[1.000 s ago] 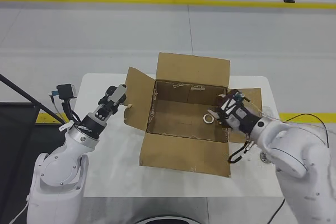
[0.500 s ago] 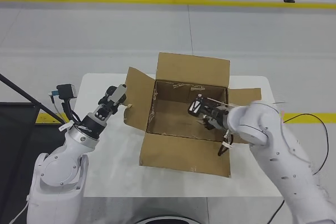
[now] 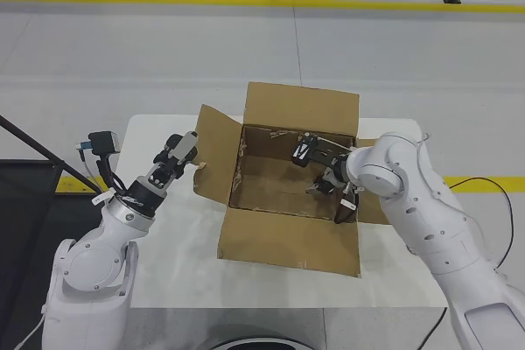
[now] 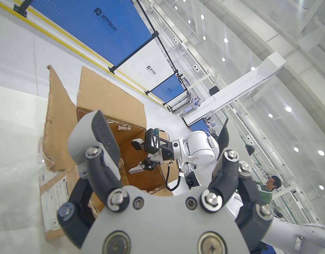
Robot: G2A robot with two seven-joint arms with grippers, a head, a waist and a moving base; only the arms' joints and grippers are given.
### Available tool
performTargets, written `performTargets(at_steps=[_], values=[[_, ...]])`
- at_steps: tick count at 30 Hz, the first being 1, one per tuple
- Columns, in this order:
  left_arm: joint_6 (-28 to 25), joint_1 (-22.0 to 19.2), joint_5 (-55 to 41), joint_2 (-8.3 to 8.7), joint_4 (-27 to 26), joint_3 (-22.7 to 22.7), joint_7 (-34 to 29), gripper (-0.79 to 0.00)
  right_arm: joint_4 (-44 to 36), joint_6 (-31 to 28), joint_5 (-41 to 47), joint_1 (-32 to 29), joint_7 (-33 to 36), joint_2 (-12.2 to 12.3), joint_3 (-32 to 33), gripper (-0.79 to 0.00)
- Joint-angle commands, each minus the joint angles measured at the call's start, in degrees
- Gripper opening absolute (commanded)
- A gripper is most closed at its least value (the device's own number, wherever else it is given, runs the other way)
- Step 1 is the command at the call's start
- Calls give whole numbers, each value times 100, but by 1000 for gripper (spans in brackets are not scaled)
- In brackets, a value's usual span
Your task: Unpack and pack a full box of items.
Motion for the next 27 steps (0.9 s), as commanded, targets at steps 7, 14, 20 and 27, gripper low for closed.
performTargets(at_steps=[7, 14, 20, 27], values=[[0, 0, 0, 0, 0, 0, 0, 0, -9, 2, -4, -6, 3, 2, 4, 0], [0, 0, 0, 0, 0, 0, 0, 0, -4, 52, -62, -36, -53, 4, 1, 0], [0, 0, 0, 0, 0, 0, 0, 0, 344, -637, -112, 116, -183, -28, -230, 0], [0, 0, 0, 0, 0, 0, 0, 0, 1122, -912, -217, 631, -299, -190, -859, 0]])
